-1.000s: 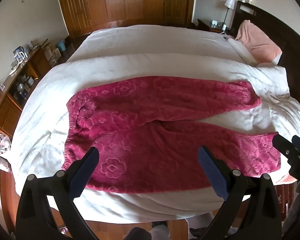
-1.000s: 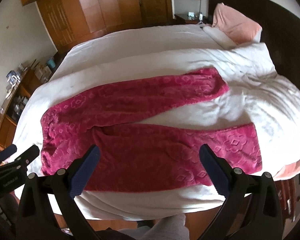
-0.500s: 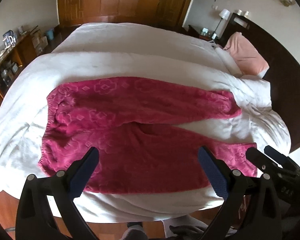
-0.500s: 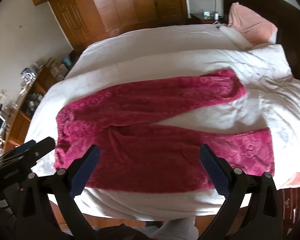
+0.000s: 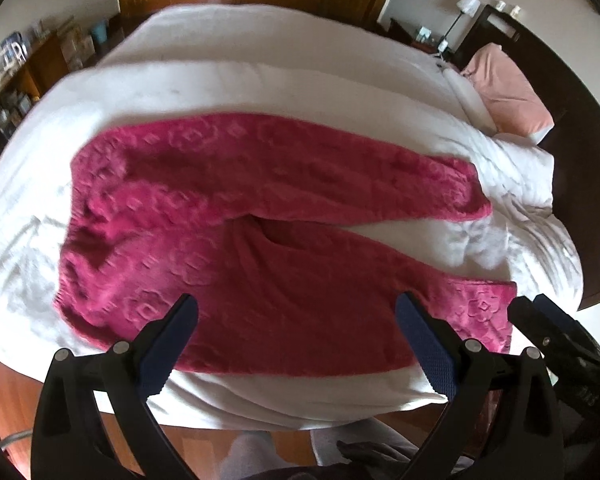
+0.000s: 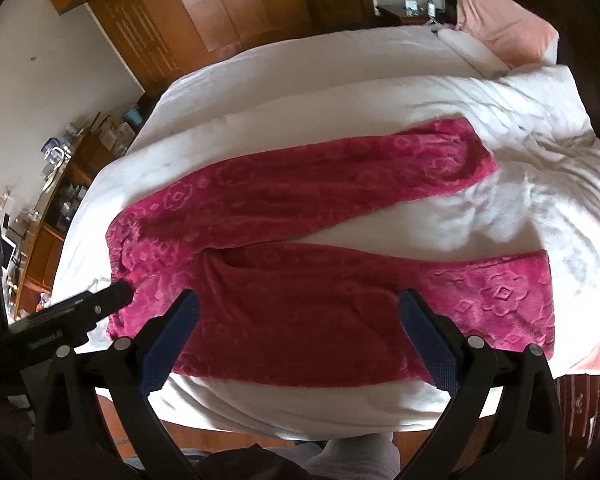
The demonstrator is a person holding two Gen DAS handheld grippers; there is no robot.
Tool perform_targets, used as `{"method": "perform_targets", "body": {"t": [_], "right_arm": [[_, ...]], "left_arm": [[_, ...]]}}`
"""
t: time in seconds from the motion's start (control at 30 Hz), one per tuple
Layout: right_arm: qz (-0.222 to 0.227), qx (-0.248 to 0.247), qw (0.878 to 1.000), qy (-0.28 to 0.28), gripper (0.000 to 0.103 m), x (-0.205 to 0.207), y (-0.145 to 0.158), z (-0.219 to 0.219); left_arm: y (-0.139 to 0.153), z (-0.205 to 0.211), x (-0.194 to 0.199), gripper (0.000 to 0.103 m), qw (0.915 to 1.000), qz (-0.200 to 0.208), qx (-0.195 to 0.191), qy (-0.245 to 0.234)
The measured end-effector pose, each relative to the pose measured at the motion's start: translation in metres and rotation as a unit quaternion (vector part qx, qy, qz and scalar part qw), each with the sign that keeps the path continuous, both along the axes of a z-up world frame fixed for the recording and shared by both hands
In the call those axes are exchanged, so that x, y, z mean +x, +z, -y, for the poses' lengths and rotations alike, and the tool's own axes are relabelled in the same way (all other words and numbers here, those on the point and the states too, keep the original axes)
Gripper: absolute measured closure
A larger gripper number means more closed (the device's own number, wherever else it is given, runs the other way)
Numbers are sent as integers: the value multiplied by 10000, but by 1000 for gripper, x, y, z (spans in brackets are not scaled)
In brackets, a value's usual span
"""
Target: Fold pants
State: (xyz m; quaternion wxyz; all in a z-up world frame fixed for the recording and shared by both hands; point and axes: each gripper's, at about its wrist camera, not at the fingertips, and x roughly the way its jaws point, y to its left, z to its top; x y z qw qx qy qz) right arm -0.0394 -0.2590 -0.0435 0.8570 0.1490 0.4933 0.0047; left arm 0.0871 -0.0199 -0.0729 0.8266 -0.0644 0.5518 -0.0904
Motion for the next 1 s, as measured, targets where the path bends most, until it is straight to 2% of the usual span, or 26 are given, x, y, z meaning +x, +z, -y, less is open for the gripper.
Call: {"method": "perform_targets", "body": {"t": [0.23,0.37,0.63,0.8,0.83,1.0], "right_arm": [[-225,146,9992,-309,3,24,-23,58],[-237,-232,9985,-434,3,49,-40,109],[-362,-564,9967,-448,3,133,-86,222],[-414,-260,9977,-480,3,187,-112,283],[-445,-224,9975,-510,4,201,-119,296],[-549,44,9971,-525,22,250,-148,334]], "left_arm": [[-26,31,27,5,9991,-395,129,-12],[-38,40,52,5,9983,-447,318,194],[-71,57,117,5,9940,-244,940,507],[-98,58,157,5,9884,-271,1331,672],[-102,58,161,5,9877,-289,1370,699],[-126,58,189,5,9842,-408,1507,831]]}}
